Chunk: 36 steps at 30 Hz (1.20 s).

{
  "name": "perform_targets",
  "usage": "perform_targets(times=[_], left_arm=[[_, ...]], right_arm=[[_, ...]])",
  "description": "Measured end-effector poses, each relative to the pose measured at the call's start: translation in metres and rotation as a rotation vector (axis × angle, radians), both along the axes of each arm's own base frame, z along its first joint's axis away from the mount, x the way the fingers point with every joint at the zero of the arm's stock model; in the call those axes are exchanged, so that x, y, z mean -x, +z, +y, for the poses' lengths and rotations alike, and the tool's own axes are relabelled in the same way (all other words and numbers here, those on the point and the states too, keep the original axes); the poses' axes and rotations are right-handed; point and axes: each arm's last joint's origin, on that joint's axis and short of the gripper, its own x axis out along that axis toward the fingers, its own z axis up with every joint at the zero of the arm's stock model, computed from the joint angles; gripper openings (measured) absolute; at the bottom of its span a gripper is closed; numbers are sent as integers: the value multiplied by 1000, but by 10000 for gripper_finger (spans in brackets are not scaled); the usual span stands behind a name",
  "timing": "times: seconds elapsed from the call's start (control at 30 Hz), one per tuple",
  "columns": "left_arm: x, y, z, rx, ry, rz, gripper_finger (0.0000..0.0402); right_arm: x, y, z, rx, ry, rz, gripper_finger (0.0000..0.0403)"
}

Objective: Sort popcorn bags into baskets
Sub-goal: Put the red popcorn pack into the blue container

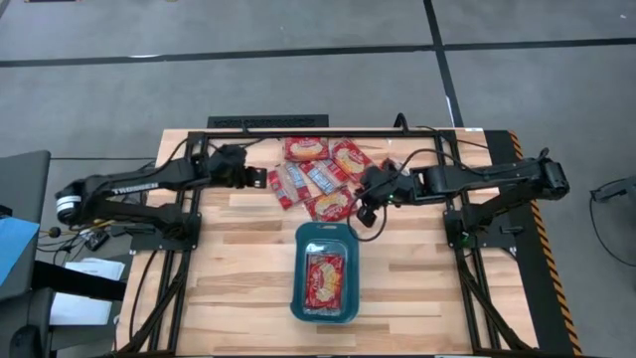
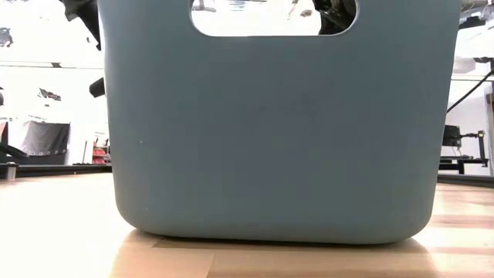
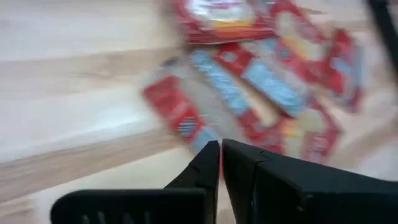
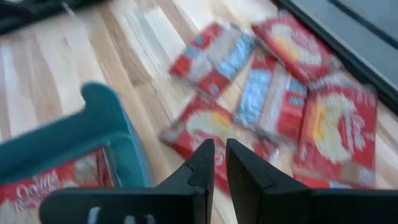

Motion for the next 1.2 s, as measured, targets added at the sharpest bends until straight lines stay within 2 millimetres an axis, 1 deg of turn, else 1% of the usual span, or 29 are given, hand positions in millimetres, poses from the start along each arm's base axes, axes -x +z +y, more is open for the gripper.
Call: perform_targets(times=[0.07,0.13,0.2,0.27,0.3,0.37,0.43,0.53,0.6,0.7,0.83,0.9,1.1,1.2], left_arm=[[3,-6,-3,4,11,44,24],[4,-14,-4,34,-1,60,48],[4,-25,-5,75,-8,30,75],[4,-36,-6,111,-14,-10,106],[3,-42,-6,121,-13,-35,122],[3,-51,-6,143,-13,-85,153],[2,-58,-4,149,-6,-137,181],[4,-66,-1,160,28,-169,216],[7,-71,1,179,55,-157,231],[8,-77,3,198,93,-146,244],[5,-83,6,212,113,-147,247],[2,-87,7,218,113,-137,247],[-9,-98,11,226,113,-136,247],[-15,-105,13,233,106,-143,247]], right_arm=[[-11,-5,-4,-8,23,-15,67],[-19,-15,-14,-44,40,8,64],[-36,-27,-26,-80,76,-12,59],[-48,-45,-41,-119,83,33,53],[-57,-50,-48,-137,84,28,50],[-71,-52,-64,-155,82,17,43],[-86,-50,-76,-140,84,4,37],[-108,-57,-91,-132,79,67,23],[-122,-62,-98,-140,75,113,14],[-141,-70,-110,-150,69,168,7],[-162,-93,-118,-159,50,265,12],[-170,-100,-118,-141,35,292,17],[-186,-131,-113,-146,38,385,12],[-185,-132,-113,-150,37,397,9]])
